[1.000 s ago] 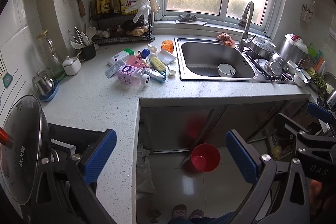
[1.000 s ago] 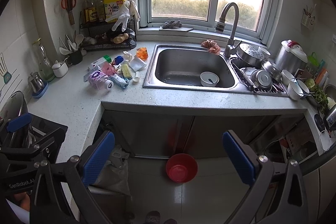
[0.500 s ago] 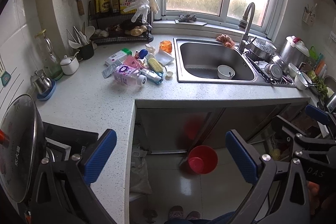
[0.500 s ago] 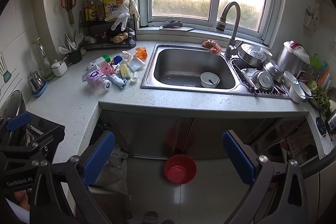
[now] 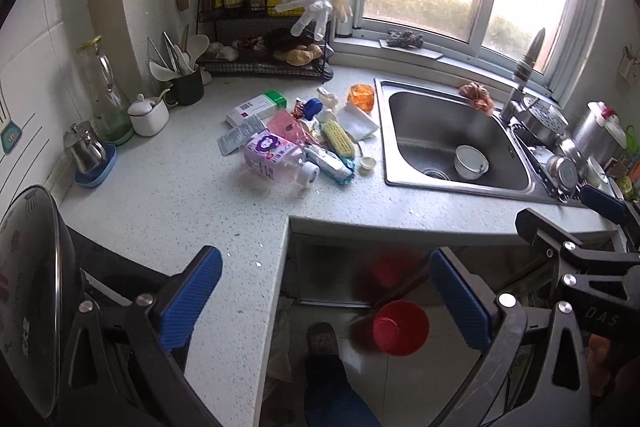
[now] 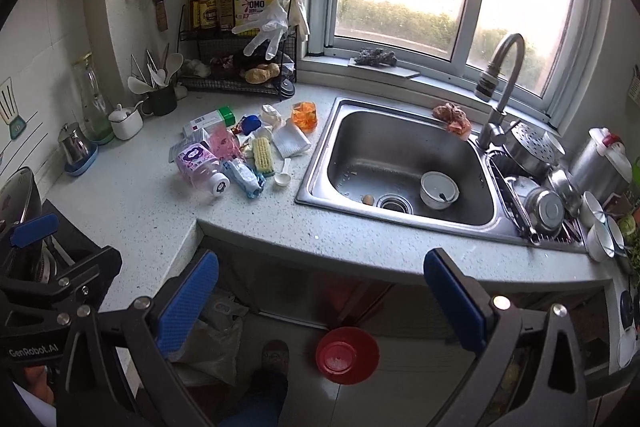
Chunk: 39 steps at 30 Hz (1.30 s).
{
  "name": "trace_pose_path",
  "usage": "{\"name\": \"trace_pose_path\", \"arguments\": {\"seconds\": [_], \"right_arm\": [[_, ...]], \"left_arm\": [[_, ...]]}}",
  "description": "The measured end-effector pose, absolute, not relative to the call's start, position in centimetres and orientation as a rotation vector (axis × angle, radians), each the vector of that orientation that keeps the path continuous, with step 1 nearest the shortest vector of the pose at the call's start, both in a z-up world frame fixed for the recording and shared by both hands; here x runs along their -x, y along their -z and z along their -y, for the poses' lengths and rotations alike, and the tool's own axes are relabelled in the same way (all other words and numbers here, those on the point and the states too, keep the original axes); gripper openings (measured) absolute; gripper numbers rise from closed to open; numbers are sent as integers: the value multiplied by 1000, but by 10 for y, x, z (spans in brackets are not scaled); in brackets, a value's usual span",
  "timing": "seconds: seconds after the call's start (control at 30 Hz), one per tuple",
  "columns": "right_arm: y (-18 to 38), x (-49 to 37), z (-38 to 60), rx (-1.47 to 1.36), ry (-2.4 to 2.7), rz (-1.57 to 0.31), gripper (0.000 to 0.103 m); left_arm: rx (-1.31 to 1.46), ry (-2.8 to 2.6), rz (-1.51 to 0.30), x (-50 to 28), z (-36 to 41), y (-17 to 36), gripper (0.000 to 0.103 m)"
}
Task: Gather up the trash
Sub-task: 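Reach the right gripper to the purple-labelled plastic bottle and grasp it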
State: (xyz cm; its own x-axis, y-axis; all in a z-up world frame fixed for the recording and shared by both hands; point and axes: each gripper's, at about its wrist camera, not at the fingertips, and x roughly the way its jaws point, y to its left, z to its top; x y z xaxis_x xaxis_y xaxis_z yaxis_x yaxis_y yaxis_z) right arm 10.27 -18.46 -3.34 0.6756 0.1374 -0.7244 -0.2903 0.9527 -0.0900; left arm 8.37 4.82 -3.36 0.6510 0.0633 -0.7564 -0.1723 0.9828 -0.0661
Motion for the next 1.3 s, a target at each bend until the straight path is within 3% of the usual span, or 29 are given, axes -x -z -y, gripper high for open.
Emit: {"name": "trace_pose_path", "arguments": {"seconds": [0.47,0.93,1.0,1.07,1.3], "right_arm": [[82,-252,6,423,-461,-902,103],[180,-295,-90,659,-723,-1142,103],[189,-299,-98,690,-744,-1145,96],[198,-303,-105,728,-761,-1155,82],[223,-309,-121,797,-827,-1235,75]], "left_arm": [[266,-373,-951,-203,-212,83,103],[389,-559,-1168,-208,-280,163,103],[390,-575,-1189,-209,-282,170,103],[397,-593,-1205,-210,-286,177,103],[415,-608,-1217,-209,-293,186,103]]}}
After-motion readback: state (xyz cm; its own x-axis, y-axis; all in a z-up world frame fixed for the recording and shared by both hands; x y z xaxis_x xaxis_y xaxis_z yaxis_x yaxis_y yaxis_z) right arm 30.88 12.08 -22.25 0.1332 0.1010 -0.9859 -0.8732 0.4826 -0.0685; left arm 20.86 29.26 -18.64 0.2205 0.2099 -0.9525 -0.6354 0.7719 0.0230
